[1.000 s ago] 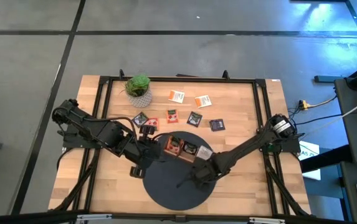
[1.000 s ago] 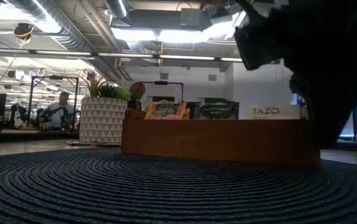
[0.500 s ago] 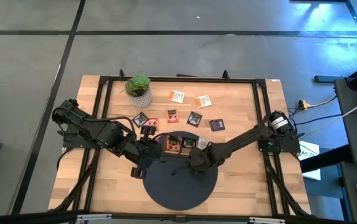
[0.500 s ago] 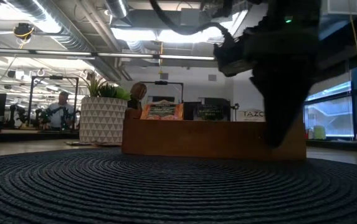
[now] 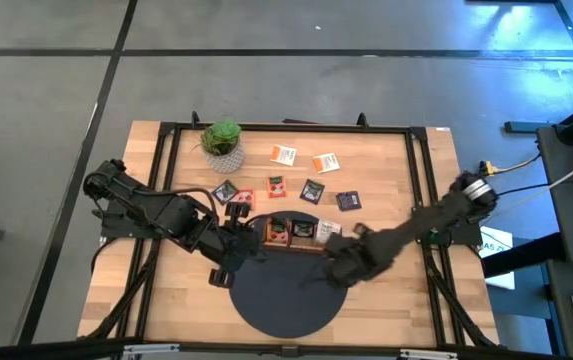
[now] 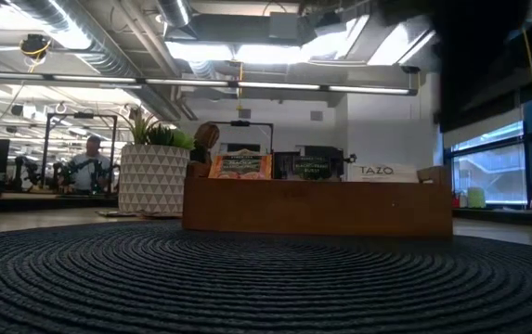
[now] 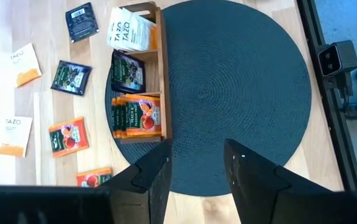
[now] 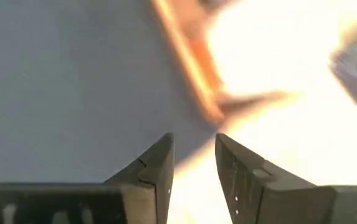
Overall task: Pick & Place Tea
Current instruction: Adjust the wooden organizer on the mat
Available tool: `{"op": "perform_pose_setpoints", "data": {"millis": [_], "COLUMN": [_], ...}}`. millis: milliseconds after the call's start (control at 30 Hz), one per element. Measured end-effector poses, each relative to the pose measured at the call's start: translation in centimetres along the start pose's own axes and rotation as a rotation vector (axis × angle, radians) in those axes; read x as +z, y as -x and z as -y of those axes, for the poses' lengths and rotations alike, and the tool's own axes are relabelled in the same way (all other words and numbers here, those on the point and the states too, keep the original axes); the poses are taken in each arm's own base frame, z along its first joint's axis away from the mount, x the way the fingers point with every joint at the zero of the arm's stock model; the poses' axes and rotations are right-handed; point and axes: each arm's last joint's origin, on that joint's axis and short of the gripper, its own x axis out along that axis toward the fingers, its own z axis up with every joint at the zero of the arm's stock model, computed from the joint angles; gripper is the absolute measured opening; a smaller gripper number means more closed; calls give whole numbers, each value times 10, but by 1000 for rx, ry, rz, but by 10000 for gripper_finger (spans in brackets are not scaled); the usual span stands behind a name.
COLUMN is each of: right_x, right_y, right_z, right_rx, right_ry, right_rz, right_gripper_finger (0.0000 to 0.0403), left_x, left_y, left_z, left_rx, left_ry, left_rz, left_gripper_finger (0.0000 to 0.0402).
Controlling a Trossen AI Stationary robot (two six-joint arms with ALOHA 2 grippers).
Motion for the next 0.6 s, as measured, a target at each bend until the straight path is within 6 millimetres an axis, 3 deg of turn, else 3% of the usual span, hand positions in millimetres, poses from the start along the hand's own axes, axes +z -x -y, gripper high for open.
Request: {"op": "perform_pose_setpoints", "data": {"millis": [100,167,433,600], "right_x": [-20,-24,-15,0], "right_y": [7,1,-46,-54], "right_z": [16,23,46,49], "right_rx": [-146,-210,-220,-165], "right_ry": [5,1,-108,-158], "right_rz": [-66,-95,-99,-64], "right_gripper_finger": [120,120,120,120], "left_x": [0,0,0,0], "left_y": [0,0,0,0], "left_z": [0,0,0,0], "left_rx": [2,5,7,7], "left_ry": [-22,-25,-33,-34], "left_rz": [1,1,2,2], "left_gripper_finger": [141,141,141,141]}}
